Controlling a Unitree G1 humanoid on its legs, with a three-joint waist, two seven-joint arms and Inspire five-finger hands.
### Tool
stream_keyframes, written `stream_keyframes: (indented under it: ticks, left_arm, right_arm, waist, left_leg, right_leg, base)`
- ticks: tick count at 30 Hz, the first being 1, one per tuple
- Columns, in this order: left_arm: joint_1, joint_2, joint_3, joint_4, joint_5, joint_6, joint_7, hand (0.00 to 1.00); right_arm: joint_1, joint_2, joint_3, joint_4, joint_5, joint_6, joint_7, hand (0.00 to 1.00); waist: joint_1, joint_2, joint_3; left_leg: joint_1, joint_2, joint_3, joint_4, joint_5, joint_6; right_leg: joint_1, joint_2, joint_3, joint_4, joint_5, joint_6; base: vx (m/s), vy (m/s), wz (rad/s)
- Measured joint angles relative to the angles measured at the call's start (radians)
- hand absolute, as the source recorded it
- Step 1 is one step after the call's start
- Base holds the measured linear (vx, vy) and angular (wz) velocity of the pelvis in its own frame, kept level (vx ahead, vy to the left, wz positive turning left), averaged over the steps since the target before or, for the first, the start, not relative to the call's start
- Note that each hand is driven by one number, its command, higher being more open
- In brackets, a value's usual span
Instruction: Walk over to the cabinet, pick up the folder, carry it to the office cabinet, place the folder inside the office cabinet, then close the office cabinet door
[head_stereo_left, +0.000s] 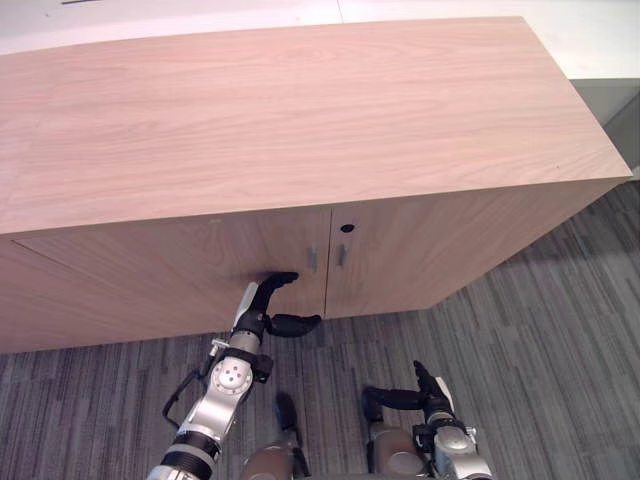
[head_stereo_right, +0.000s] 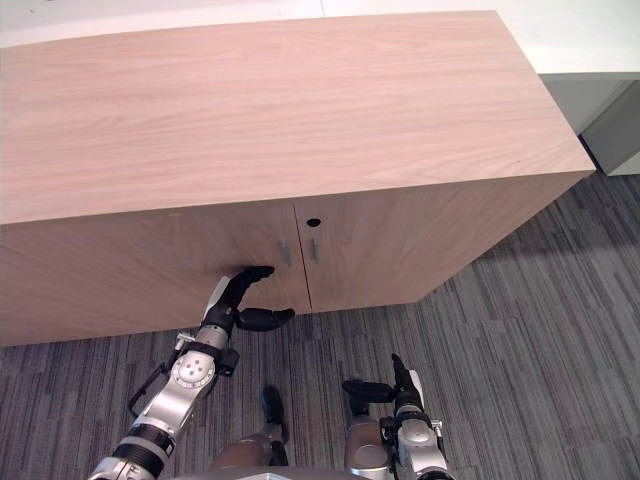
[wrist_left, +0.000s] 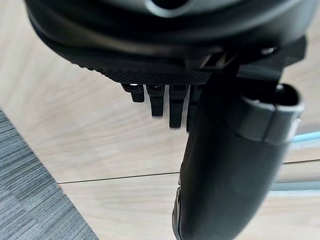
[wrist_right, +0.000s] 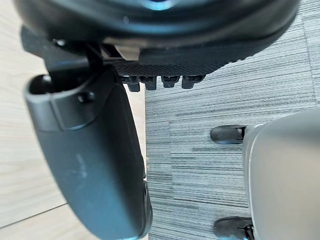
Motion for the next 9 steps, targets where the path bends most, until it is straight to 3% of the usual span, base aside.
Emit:
stream_keyframes:
  ticks: [5,9]
  left_arm:
    - [0.153,-0.032,0.071,0.007,-0.032,-0.002,-0.017,1.00]
    - [0.221,-0.033,0.168,0.185,-0.048,0.004,-0.056,1.00]
  right_arm:
    - [0.023,-0.003,-0.036,0.000,0.002,0.007,0.002,1.00]
    - [0.043,-0.017,-0.066,-0.001,0.009,0.009,0.010,1.00]
  waist:
    - [0.022,0.003,-0.002]
    - [0.027,0.006,-0.011]
  left_leg:
    - [0.020,0.000,-0.009,0.000,-0.007,-0.003]
    - [0.048,-0.004,-0.025,0.000,-0.018,-0.004]
  right_leg:
    - [0.028,-0.001,-0.015,-0.004,-0.012,0.003]
    - [0.066,-0.006,-0.039,-0.011,-0.030,0.004]
  base:
    - [-0.01,0.007,0.07]
    - [0.03,0.012,0.15]
